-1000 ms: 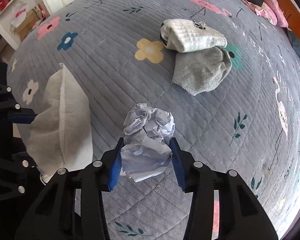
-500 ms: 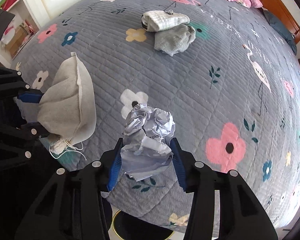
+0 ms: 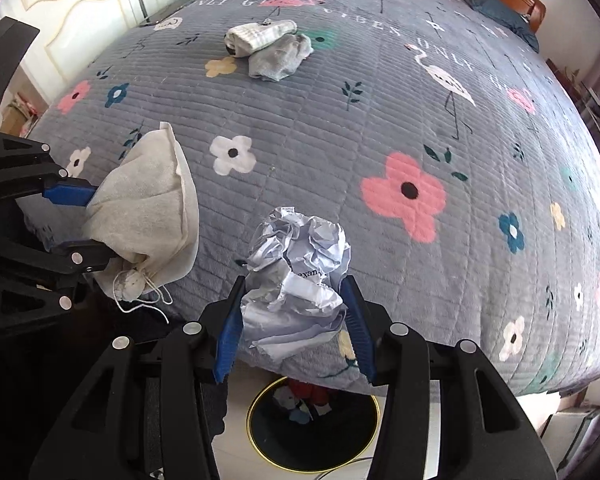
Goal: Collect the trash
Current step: 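Carry the cloth bag and crumpled paper toward the bin, then open both tools over the bin to drop bag and paper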
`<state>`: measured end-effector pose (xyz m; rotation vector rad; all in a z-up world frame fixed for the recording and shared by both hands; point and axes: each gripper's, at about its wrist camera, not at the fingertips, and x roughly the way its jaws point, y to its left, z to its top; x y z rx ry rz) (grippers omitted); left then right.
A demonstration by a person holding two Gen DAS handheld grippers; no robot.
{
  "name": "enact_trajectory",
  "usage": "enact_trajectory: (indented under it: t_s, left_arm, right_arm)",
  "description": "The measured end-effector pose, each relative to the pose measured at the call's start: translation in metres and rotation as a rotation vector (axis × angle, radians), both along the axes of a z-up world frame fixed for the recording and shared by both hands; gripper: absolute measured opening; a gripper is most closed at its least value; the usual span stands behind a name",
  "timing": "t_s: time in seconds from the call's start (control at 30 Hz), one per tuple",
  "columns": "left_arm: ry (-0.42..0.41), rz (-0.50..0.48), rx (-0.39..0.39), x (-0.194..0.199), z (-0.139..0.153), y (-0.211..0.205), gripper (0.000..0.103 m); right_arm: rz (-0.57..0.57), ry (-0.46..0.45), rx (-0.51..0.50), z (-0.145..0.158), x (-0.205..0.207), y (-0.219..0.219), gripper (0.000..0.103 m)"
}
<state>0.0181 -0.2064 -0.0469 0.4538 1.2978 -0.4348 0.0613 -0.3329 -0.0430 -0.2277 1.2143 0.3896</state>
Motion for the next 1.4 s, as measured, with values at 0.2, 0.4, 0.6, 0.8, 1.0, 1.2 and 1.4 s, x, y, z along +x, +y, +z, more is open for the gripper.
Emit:
enact_trajectory:
  t_s: [0.2,0.4,0.6,0.8,1.0,1.2,1.4]
  left_arm:
    - [-0.027,-0.102,-0.014,-0.016,0.012,-0.037,0.038]
    - [-0.019,-0.215,-0.034,-0.037,0.015,-0.077,0.038]
    - [-0.011,-0.327,-0.044,-0.058,0.012,-0.116,0.038]
    - [0.027,-0.445,-0.061,-0.086,0.002,-0.156,0.038]
    - [0.084,-0.553,-0.072,-0.116,-0.011,-0.193,0.041]
    - [0.014,-0.596,0.035,-0.128,-0.021,-0.207,0.083]
    - [-0.009,-0.58,0.076,-0.12,-0.024,-0.201,0.084]
  right_arm:
    - [-0.12,-0.027,0.014,0.012,-0.032,-0.038,0.045]
    - [-0.225,-0.046,0.018,0.022,-0.063,-0.069,0.045]
    - [-0.317,-0.046,0.016,0.022,-0.099,-0.096,0.045]
    - [-0.428,-0.041,0.01,0.021,-0.134,-0.129,0.045]
    - [-0.515,-0.019,0.017,0.013,-0.163,-0.155,0.045]
    - [-0.556,0.029,0.016,-0.007,-0.176,-0.169,0.045]
    - [-0.572,0.086,0.029,-0.029,-0.18,-0.173,0.045]
